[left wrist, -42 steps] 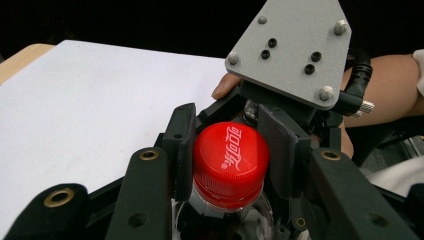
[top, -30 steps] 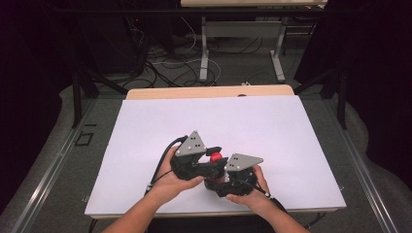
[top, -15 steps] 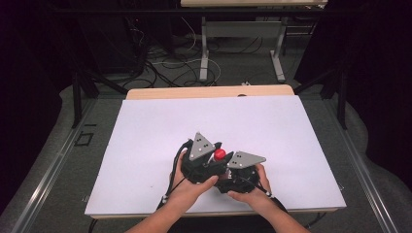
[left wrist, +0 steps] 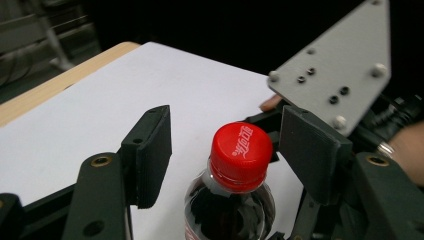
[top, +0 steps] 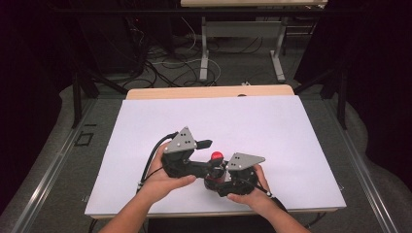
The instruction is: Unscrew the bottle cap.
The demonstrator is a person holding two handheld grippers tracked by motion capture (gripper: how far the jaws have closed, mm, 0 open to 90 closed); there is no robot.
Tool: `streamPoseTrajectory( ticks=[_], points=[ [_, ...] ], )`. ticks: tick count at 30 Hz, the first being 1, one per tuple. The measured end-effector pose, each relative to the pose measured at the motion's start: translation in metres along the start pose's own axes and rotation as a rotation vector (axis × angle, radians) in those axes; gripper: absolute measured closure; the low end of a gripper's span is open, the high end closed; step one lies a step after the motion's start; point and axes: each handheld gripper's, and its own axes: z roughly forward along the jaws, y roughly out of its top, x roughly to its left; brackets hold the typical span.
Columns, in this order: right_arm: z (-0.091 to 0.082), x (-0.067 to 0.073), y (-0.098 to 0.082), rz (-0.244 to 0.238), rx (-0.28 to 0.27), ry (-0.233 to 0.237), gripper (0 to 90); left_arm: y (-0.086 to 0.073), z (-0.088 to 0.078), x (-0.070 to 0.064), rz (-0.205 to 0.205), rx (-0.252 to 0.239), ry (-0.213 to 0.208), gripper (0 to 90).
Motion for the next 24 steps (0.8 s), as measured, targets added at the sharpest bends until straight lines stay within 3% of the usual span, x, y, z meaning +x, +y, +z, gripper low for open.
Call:
streamPoseTrajectory(
  ticks=[4, 8, 10, 15, 21, 24],
  points=[
    [0.000, 0.001, 0.000, -0.007, -0.004, 0.021, 29.4, -0.001, 0.000, 0.004, 0.049, 0.015, -0.084, 39.3],
    [0.000, 0.003, 0.001, -0.037, -0.007, 0.043, 29.4, -0.002, 0.004, 0.011, 0.065, 0.010, -0.165, 42.2],
    [0.000, 0.005, 0.001, -0.033, -0.002, 0.053, 29.4, -0.002, 0.006, 0.016, 0.065, 0.013, -0.163, 44.4],
    [0.001, 0.006, 0.001, -0.046, -0.009, 0.064, 29.4, -0.006, 0.008, 0.021, 0.058, -0.012, -0.219, 47.4],
    [0.002, 0.007, 0.001, -0.048, -0.006, 0.063, 29.4, -0.007, 0.014, 0.014, 0.057, -0.016, -0.222, 56.5],
    [0.001, 0.007, 0.000, -0.041, 0.002, 0.066, 29.4, -0.006, 0.017, 0.010, 0.068, -0.015, -0.195, 60.2]
  ],
)
